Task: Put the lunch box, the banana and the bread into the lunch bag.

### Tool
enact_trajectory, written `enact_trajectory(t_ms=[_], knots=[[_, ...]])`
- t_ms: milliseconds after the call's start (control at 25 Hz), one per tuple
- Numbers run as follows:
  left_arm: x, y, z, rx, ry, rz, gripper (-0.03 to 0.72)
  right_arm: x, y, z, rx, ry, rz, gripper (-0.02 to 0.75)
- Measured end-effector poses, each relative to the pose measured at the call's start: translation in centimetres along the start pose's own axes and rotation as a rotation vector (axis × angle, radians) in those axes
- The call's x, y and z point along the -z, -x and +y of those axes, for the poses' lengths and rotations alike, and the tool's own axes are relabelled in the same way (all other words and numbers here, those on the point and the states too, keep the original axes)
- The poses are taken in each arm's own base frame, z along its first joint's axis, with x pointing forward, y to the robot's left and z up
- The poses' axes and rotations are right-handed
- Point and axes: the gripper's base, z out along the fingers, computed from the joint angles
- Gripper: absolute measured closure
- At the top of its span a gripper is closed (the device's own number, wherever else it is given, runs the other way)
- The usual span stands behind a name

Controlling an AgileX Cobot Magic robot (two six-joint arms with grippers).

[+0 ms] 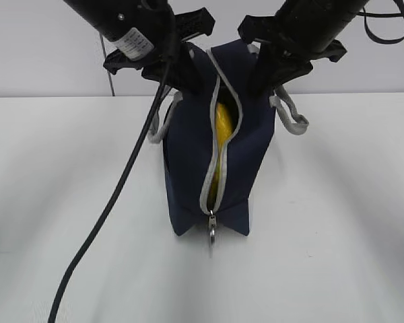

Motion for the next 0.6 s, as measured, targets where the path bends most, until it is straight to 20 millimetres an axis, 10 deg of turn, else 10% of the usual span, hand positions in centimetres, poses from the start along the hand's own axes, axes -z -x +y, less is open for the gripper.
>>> enact_trajectory(t_ms=[600], knots=[[-1.2,1.8,0.1,0.015,-0.013,-0.018,0.690,-0.2,0.4,-0.9,-0.025,-0.083,-0.033,0.736]])
